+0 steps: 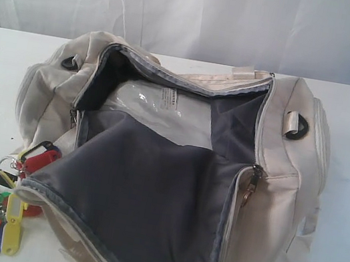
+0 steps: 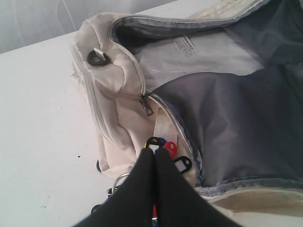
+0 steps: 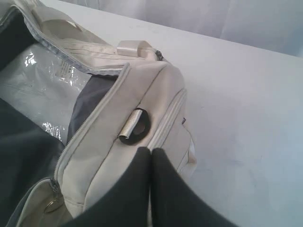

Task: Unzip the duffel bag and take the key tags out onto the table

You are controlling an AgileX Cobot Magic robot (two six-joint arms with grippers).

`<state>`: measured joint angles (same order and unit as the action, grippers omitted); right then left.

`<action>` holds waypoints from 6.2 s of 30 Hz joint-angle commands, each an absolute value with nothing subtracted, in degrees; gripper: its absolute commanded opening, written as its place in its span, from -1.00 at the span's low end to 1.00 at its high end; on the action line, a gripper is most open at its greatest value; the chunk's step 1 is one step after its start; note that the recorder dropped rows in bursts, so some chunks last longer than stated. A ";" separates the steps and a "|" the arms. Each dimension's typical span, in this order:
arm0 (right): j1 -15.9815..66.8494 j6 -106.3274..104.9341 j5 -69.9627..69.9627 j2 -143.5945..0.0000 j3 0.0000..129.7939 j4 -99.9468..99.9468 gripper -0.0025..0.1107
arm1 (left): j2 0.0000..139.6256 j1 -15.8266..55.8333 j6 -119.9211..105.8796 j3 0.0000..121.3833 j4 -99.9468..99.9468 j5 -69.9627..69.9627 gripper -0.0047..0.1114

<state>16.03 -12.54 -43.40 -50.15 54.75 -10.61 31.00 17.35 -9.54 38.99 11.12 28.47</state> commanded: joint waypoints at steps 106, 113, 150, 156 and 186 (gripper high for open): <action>15.97 -12.71 -42.14 -50.03 54.57 -10.69 -0.96 | 0.00 -5.56 2.94 0.00 1.64 12.20 -0.92; 15.97 -12.71 -42.14 -50.03 54.57 -10.69 -0.96 | 0.00 -5.56 2.55 0.00 1.14 12.61 -0.92; 15.97 -12.82 -42.14 -50.03 54.57 -10.69 -0.96 | 0.00 -1.31 7.39 0.00 -2.06 12.34 -0.92; 15.97 -12.82 -42.14 -50.03 54.57 -10.69 -0.96 | 0.00 -1.31 7.39 0.00 -2.15 11.95 -0.92; 18.65 -11.28 -43.82 -8.97 50.63 -11.06 -0.96 | 0.00 -1.31 7.39 0.00 -2.15 11.62 -0.92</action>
